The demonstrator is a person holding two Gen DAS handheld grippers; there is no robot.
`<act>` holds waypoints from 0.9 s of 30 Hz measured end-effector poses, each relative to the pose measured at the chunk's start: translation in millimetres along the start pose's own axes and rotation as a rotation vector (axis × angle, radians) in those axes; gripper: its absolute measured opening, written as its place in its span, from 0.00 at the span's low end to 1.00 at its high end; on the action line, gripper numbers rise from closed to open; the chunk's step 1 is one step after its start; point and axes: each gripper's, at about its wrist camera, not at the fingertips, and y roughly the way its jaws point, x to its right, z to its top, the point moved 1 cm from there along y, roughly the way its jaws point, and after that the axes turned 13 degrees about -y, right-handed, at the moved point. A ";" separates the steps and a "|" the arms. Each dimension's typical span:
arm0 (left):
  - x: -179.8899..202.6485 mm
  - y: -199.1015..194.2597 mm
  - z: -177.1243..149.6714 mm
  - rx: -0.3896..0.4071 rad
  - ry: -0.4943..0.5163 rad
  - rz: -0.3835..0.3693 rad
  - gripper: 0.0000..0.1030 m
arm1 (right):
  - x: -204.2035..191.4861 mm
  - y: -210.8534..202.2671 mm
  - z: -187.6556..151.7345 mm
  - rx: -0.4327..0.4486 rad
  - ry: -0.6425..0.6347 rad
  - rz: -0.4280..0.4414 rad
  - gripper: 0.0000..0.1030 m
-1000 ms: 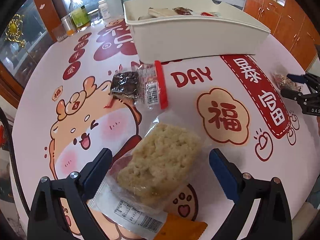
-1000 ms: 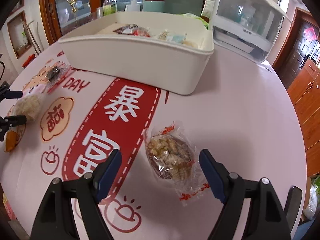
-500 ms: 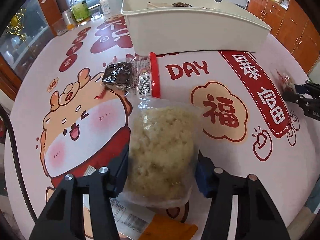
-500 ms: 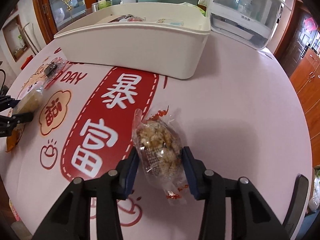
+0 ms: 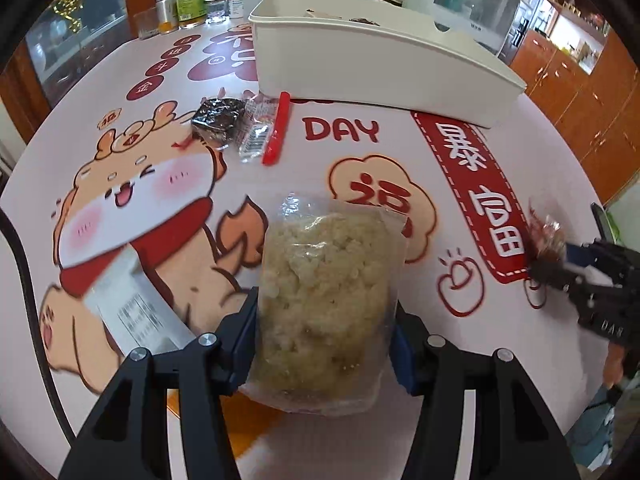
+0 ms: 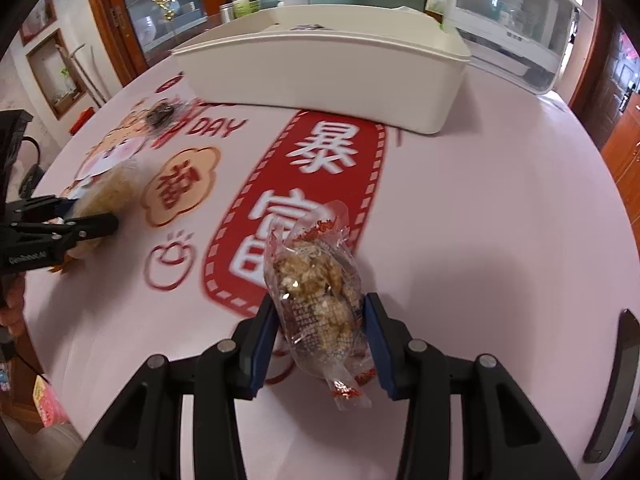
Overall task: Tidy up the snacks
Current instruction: 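Lift both held bags and carry them over the white tray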
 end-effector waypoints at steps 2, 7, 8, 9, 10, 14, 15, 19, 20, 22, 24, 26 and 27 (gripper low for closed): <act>2.1 -3.4 -6.4 0.003 -0.029 -0.014 0.53 | -7.9 -2.5 -1.4 0.003 -0.006 0.016 0.42; 9.1 -13.2 -12.8 0.012 -0.051 -0.029 0.53 | -23.5 -8.9 1.9 0.011 -0.021 0.043 0.42; 11.2 -16.6 -11.7 0.022 -0.044 -0.026 0.53 | -26.2 -11.4 3.1 0.017 -0.024 0.046 0.42; 14.3 -21.5 -9.8 0.036 -0.037 -0.024 0.53 | -28.4 -14.1 5.1 0.024 -0.027 0.050 0.42; 15.7 -26.3 -7.5 0.047 -0.030 -0.024 0.53 | -30.2 -17.8 8.4 0.034 -0.027 0.055 0.42; 28.8 -52.4 11.6 0.114 0.024 -0.019 0.53 | -33.8 -37.8 25.2 0.090 -0.021 0.069 0.42; 31.2 -58.0 16.8 0.126 0.036 -0.013 0.53 | -33.7 -44.4 31.2 0.108 -0.019 0.073 0.42; 44.8 -86.5 42.9 0.200 0.085 0.010 0.53 | -28.7 -75.5 60.0 0.189 -0.009 0.079 0.42; 48.2 -97.7 51.4 0.229 0.101 0.021 0.53 | -26.5 -83.8 67.7 0.209 -0.006 0.076 0.42; 53.2 -111.8 63.7 0.264 0.118 0.029 0.53 | -21.4 -100.8 84.6 0.250 -0.004 0.072 0.42; 58.8 -127.9 79.4 0.304 0.133 0.040 0.53 | -16.5 -116.7 100.3 0.286 0.000 0.067 0.42; 64.7 -141.9 93.6 0.338 0.148 0.052 0.53 | -9.8 -135.0 117.4 0.331 0.005 0.053 0.42; 68.3 -150.0 101.8 0.359 0.156 0.061 0.53 | -7.0 -143.7 125.3 0.353 0.007 0.047 0.42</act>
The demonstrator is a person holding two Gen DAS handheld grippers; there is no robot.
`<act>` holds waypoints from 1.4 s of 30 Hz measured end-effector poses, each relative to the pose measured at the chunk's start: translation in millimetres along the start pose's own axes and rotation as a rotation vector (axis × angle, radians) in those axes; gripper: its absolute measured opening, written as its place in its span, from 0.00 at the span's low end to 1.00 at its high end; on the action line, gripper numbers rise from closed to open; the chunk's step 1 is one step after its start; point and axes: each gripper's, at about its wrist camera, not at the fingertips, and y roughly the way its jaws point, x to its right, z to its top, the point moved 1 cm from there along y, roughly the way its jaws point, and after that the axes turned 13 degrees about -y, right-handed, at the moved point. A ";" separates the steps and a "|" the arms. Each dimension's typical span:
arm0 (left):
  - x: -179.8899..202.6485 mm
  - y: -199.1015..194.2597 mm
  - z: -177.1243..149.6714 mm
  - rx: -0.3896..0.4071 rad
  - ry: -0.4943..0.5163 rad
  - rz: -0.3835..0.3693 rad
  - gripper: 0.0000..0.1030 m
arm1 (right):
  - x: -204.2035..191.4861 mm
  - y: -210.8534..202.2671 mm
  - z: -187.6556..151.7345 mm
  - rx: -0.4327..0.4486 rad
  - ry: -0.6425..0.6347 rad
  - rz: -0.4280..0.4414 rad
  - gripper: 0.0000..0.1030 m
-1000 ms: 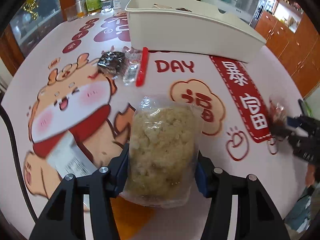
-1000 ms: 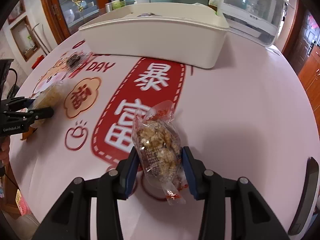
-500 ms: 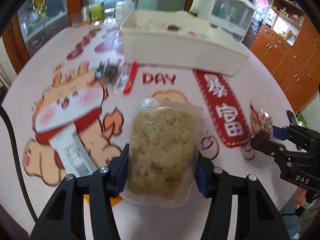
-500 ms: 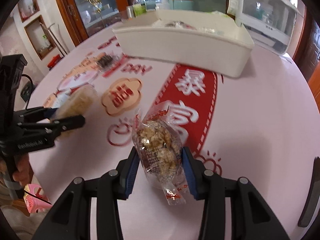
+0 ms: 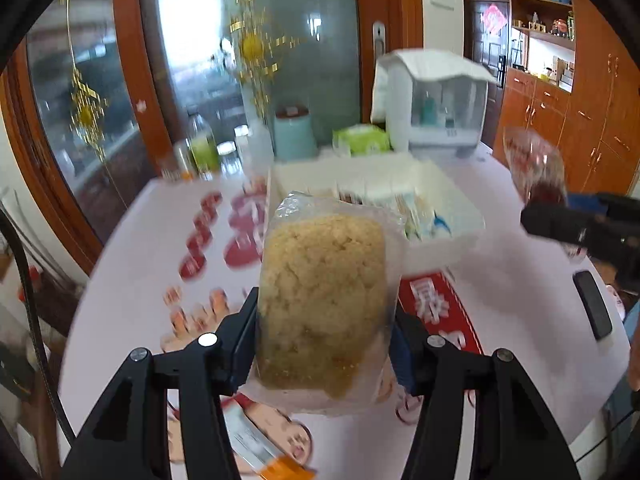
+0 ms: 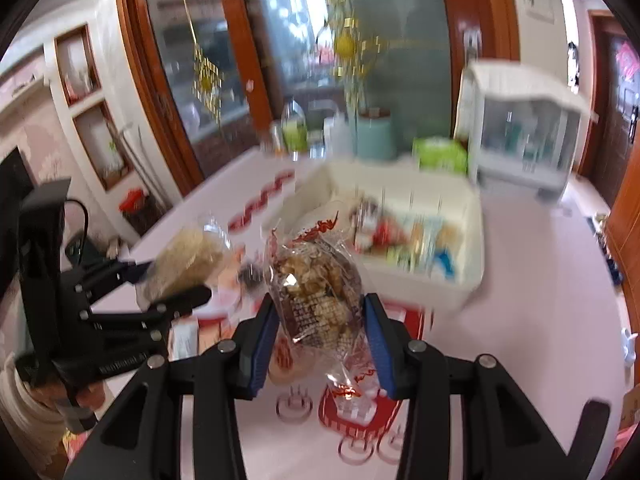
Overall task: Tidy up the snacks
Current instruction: 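Lift both held bags and carry them over the white tray, then open both tools to drop the bags into the tray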
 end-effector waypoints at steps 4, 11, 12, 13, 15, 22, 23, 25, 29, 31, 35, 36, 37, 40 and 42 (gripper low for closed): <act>8.3 -10.3 42.3 0.077 0.023 0.027 0.53 | 13.3 -16.9 43.8 0.073 0.021 -0.011 0.42; 22.6 16.6 107.0 0.124 0.021 0.089 0.53 | 50.2 -12.1 96.3 0.130 0.081 -0.083 0.42; 23.3 23.7 113.1 0.122 0.017 0.099 0.53 | 57.2 -8.6 101.8 0.131 0.089 -0.102 0.42; 24.0 32.0 118.8 0.118 0.013 0.107 0.53 | 64.5 -2.4 107.8 0.125 0.097 -0.117 0.42; 25.1 57.6 134.4 0.095 -0.011 0.121 0.53 | 78.2 8.9 117.0 0.119 0.115 -0.142 0.42; 28.8 150.2 151.6 -0.014 -0.105 0.118 0.53 | 120.8 66.7 123.5 0.033 0.172 -0.183 0.42; 28.2 161.9 147.3 -0.022 -0.107 0.122 0.53 | 125.1 76.2 122.3 0.017 0.177 -0.182 0.42; 29.7 180.4 143.7 -0.043 -0.112 0.121 0.53 | 131.5 95.2 117.1 -0.019 0.191 -0.178 0.42; 27.7 218.5 135.1 -0.112 -0.169 0.099 0.55 | 139.7 133.5 105.6 -0.094 0.188 -0.181 0.43; 25.1 231.1 131.7 -0.137 -0.204 0.068 0.72 | 142.1 147.9 100.9 -0.123 0.188 -0.173 0.43; 22.0 248.5 126.0 -0.184 -0.271 0.015 0.94 | 145.4 169.2 96.2 -0.162 0.179 -0.185 0.47; 21.5 252.8 125.2 -0.199 -0.282 0.009 0.94 | 146.2 172.7 95.2 -0.167 0.178 -0.191 0.52; 21.8 256.0 124.3 -0.211 -0.288 0.006 0.94 | 147.0 174.1 94.9 -0.168 0.180 -0.197 0.54; 22.3 255.6 121.9 -0.212 -0.280 0.005 0.94 | 149.0 174.6 94.6 -0.159 0.190 -0.202 0.55; 23.4 251.2 121.4 -0.198 -0.264 0.009 0.94 | 149.8 173.1 94.8 -0.155 0.202 -0.193 0.55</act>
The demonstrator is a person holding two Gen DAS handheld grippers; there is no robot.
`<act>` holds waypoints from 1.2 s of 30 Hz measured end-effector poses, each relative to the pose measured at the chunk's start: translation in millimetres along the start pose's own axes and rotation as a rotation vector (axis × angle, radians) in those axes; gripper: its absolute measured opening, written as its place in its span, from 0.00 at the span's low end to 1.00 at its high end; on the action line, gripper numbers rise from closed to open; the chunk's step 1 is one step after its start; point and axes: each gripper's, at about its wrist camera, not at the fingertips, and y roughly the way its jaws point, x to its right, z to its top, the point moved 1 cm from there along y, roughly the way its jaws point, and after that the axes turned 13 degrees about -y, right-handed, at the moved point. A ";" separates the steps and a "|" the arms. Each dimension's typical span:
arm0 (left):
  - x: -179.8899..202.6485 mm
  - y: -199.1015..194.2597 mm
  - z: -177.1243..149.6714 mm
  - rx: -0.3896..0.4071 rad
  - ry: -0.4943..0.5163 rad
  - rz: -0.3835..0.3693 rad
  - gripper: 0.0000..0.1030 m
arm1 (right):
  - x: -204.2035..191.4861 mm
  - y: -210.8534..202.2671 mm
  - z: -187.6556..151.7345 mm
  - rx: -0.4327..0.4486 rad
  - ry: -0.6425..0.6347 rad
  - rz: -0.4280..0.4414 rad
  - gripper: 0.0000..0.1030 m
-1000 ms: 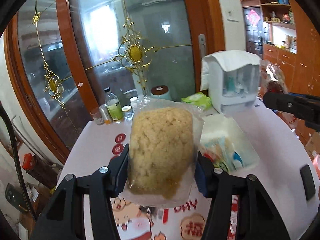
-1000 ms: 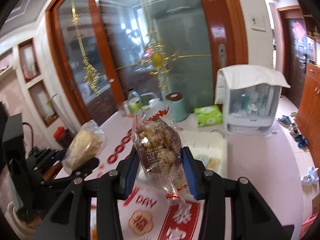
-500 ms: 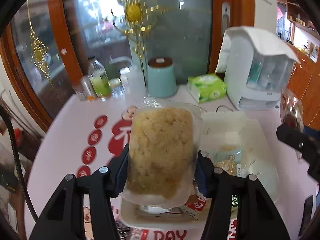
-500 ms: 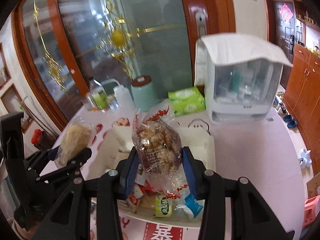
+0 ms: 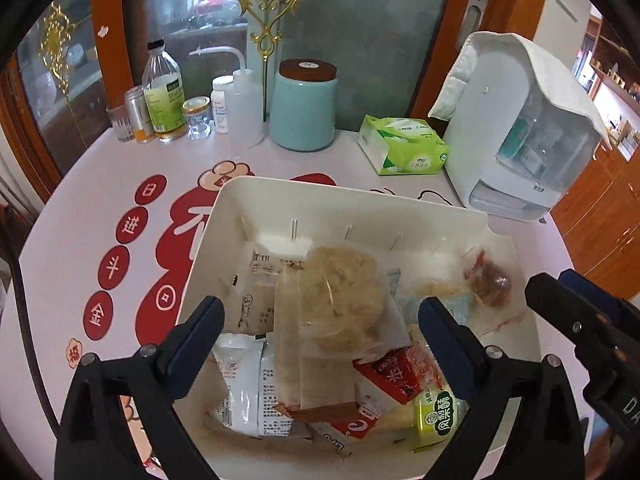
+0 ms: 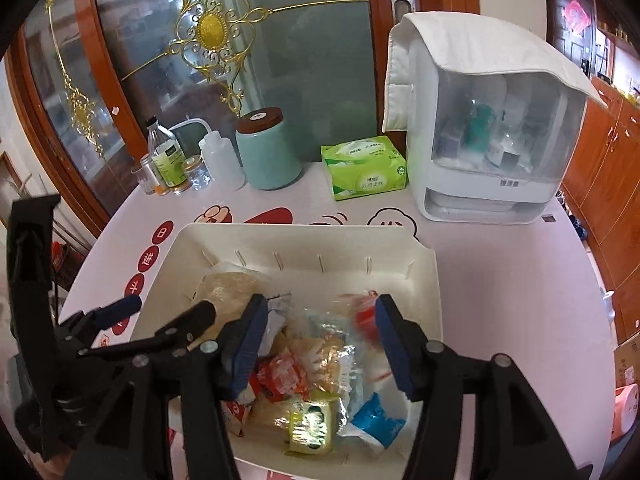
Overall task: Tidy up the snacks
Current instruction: 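Open both tools to drop the bags into the tray, then withdraw both tools from the tray toward the last two snacks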
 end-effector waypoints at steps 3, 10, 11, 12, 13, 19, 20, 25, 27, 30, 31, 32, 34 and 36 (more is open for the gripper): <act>0.7 -7.7 -1.3 0.024 0.009 -0.001 0.94 | 0.3 -1.3 -0.1 0.000 0.002 0.005 0.55; 1.1 -30.5 -6.6 0.056 0.039 -0.003 0.94 | -3.3 -9.8 -3.1 -0.006 0.007 0.020 0.55; 1.1 -34.7 -7.8 0.058 0.043 -0.001 0.94 | -4.6 -12.0 -3.8 -0.006 0.004 0.018 0.55; 0.9 -37.9 -8.8 0.059 0.045 -0.002 0.94 | -6.1 -15.4 -4.4 -0.004 0.000 0.017 0.55; 0.8 -41.5 -9.8 0.060 0.046 -0.003 0.94 | -6.5 -18.3 -5.0 -0.003 0.000 0.017 0.55; -2.2 -76.0 -20.3 0.084 0.061 -0.010 0.94 | -11.5 -45.8 -10.4 0.013 -0.001 0.012 0.55; -3.0 -84.4 -23.4 0.090 0.067 -0.014 0.94 | -12.7 -51.0 -11.6 0.016 -0.002 0.009 0.55; -8.0 -120.7 -38.8 0.117 0.096 -0.021 0.94 | -20.9 -80.8 -20.3 0.037 -0.003 0.008 0.55; -12.4 -137.2 -48.3 0.129 0.113 -0.025 0.94 | -25.7 -93.2 -24.3 0.045 -0.006 0.008 0.55; -20.4 -157.7 -61.5 0.143 0.135 -0.029 0.94 | -33.2 -109.0 -30.5 0.054 -0.016 0.011 0.55; -24.0 -163.6 -65.3 0.147 0.141 -0.030 0.94 | -37.4 -115.7 -33.5 0.059 -0.023 0.012 0.55; -29.9 -173.4 -71.7 0.153 0.150 -0.032 0.94 | -40.5 -120.6 -35.9 0.061 -0.028 0.016 0.55; -37.8 -185.7 -79.4 0.159 0.160 -0.032 0.94 | -49.4 -132.5 -41.6 0.069 -0.043 0.024 0.55; -50.9 -200.9 -89.9 0.165 0.168 -0.035 0.95 | -57.9 -142.2 -46.8 0.078 -0.058 0.034 0.55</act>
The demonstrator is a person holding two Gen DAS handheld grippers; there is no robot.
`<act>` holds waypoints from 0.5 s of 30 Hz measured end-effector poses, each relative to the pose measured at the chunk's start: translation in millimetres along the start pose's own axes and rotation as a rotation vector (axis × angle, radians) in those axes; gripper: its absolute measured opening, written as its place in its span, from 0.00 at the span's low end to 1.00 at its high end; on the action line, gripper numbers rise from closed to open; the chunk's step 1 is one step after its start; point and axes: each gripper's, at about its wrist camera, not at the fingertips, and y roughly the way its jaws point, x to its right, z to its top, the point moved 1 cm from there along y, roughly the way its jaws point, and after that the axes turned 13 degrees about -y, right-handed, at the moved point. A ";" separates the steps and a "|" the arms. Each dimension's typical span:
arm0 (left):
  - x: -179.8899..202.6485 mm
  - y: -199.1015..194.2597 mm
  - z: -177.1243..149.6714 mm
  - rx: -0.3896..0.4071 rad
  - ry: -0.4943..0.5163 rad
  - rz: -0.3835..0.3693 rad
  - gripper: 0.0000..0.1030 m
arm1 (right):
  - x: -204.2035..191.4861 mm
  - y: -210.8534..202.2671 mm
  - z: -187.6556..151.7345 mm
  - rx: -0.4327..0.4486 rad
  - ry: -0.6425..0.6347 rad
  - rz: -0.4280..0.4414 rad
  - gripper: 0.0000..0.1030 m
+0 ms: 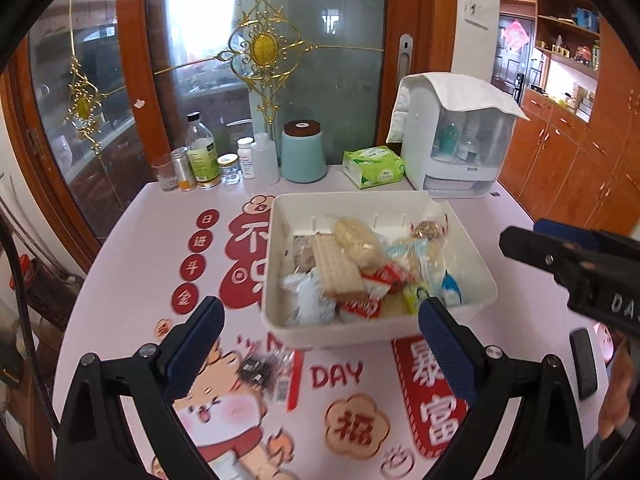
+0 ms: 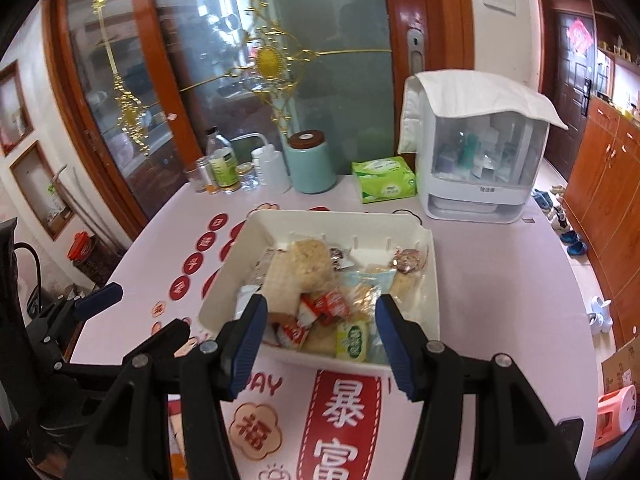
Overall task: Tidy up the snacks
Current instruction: 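Withdraw both tools from the tray toward the last two snacks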
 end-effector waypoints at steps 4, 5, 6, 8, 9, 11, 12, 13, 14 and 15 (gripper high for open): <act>-26.6 -24.6 -18.8 0.011 -0.003 0.008 0.95 | -23.6 -17.0 -10.0 0.017 -0.034 0.034 0.59; -36.2 -30.0 -24.8 0.013 -0.005 0.012 0.95 | -29.2 -19.4 -12.1 0.019 -0.042 0.043 0.60; -42.2 -32.5 -29.6 0.011 -0.006 0.019 0.95 | -35.0 -21.7 -15.0 0.022 -0.052 0.053 0.62; -59.4 -36.3 -43.2 0.000 -0.008 0.042 0.95 | -48.4 -24.3 -22.1 0.025 -0.073 0.071 0.63; -66.6 -37.0 -49.5 -0.005 -0.009 0.052 0.95 | -53.5 -24.1 -25.3 0.023 -0.079 0.081 0.63; -85.5 -34.0 -68.3 -0.024 -0.025 0.090 0.95 | -66.1 -19.7 -34.5 0.011 -0.092 0.112 0.63; -92.3 -32.1 -76.8 -0.032 -0.039 0.105 0.95 | -72.1 -16.8 -39.4 0.006 -0.098 0.126 0.63; -99.8 -29.1 -85.4 -0.042 -0.059 0.118 0.95 | -79.3 -11.8 -45.8 -0.004 -0.108 0.139 0.63; -111.2 -23.4 -98.9 -0.056 -0.096 0.136 0.95 | -85.0 -7.2 -51.4 -0.012 -0.115 0.148 0.63; -118.8 -19.1 -108.0 -0.064 -0.127 0.145 0.95 | -90.7 -1.4 -56.6 -0.020 -0.124 0.156 0.63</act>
